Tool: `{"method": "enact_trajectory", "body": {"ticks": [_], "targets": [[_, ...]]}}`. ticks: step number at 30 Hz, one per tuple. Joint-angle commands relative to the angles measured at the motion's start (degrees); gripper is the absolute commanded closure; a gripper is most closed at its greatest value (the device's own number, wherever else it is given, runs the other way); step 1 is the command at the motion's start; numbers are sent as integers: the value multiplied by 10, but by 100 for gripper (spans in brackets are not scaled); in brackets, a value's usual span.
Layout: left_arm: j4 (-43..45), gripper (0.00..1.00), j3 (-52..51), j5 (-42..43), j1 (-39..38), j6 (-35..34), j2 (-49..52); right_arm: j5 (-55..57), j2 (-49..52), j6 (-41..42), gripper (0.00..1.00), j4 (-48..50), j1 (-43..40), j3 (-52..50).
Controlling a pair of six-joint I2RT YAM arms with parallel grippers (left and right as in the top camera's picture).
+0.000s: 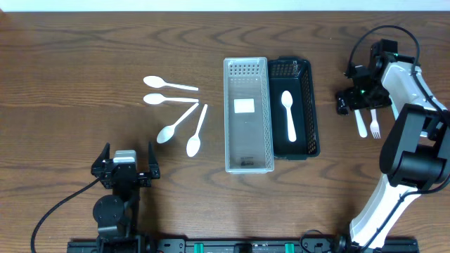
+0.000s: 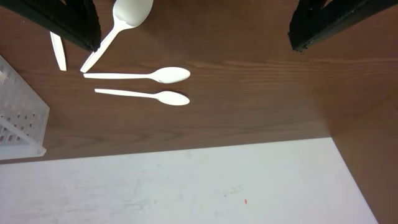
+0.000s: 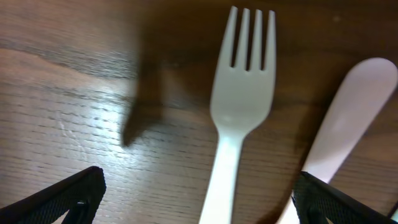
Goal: Pack container
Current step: 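Return right gripper to the white fork and grasp it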
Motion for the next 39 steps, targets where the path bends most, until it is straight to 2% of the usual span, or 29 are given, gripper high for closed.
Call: {"method": "enact_trajectory", "body": {"ticks": [1,39], "targets": [[-6,2,-17,-2,3,-5,-3,-8,6,8,1,1,-12,-2],[-6,2,-17,-2,3,-5,-3,-42,7,-9,1,11,-12,-11]]}}
